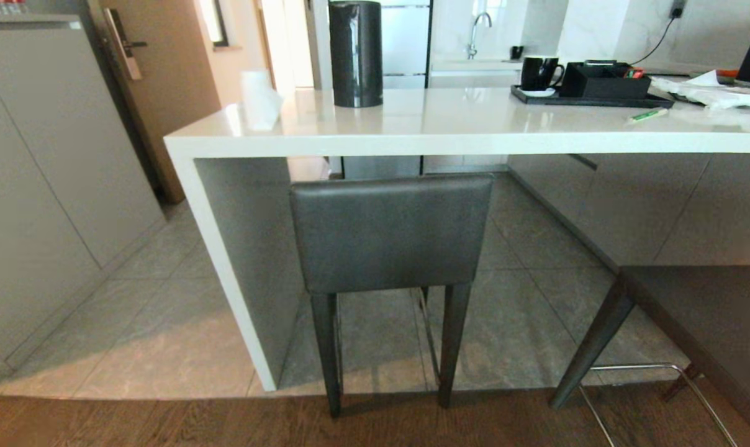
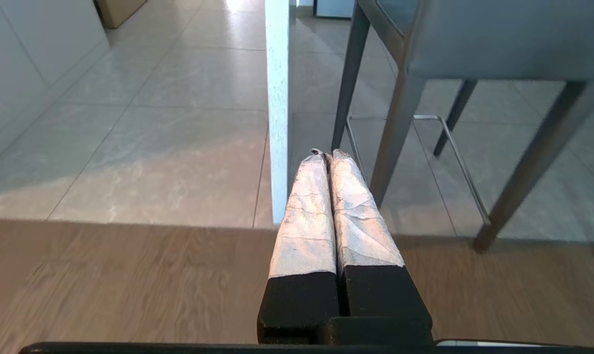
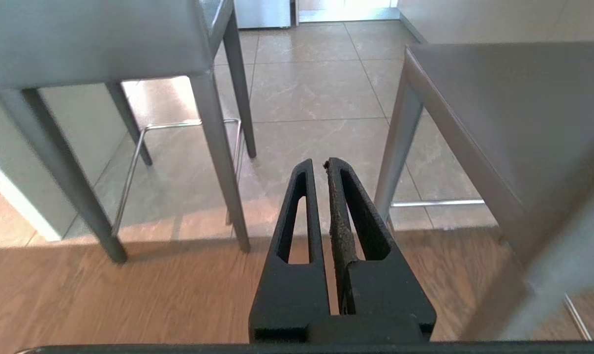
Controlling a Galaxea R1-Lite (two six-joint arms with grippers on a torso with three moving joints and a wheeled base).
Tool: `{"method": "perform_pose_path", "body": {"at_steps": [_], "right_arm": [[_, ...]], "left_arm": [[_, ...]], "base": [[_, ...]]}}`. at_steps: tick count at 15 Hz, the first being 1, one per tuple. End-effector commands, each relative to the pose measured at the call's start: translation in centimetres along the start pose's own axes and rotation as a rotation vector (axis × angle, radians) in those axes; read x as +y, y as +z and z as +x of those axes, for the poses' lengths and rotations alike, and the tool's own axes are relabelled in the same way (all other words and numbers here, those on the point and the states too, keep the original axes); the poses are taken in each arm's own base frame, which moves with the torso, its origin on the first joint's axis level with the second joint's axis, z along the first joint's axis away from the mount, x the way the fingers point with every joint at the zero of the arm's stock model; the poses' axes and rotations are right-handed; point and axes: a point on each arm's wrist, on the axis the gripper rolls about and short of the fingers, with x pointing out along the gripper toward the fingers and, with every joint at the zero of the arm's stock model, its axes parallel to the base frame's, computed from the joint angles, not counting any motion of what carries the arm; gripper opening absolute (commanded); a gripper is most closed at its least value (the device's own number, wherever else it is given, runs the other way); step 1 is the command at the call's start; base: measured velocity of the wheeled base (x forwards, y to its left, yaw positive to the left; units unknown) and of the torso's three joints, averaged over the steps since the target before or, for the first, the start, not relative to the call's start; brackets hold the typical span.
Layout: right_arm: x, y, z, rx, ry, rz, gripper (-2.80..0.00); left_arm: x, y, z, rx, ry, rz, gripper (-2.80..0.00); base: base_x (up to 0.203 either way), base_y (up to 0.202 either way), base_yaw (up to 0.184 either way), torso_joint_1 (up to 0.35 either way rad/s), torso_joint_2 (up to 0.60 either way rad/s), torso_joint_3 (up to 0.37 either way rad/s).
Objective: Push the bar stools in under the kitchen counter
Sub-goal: Pull the gray chair out from under the dining table
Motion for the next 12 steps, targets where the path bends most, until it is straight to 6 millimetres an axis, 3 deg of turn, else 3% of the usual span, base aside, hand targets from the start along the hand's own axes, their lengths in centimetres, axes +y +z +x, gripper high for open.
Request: {"method": "perform_pose_path", "body": {"at_steps": [1,12], "right_arm": [[0.00,0.01,0.01,0.000,0.000,0.000,-2.80],[0.00,0.02,0.01,0.000,0.000,0.000,-2.80]], "left_arm": [[0.00,0.01,0.01,0.001,0.001,-0.001,-2.80],[0.00,0.01,0.01,0.001,0.001,-0.001,-2.80]], "base": [[0.192,0.000,0.001,0.001,0.01,0.006],[0.193,0.000,0.002,0.003,0.00,0.002]]}}
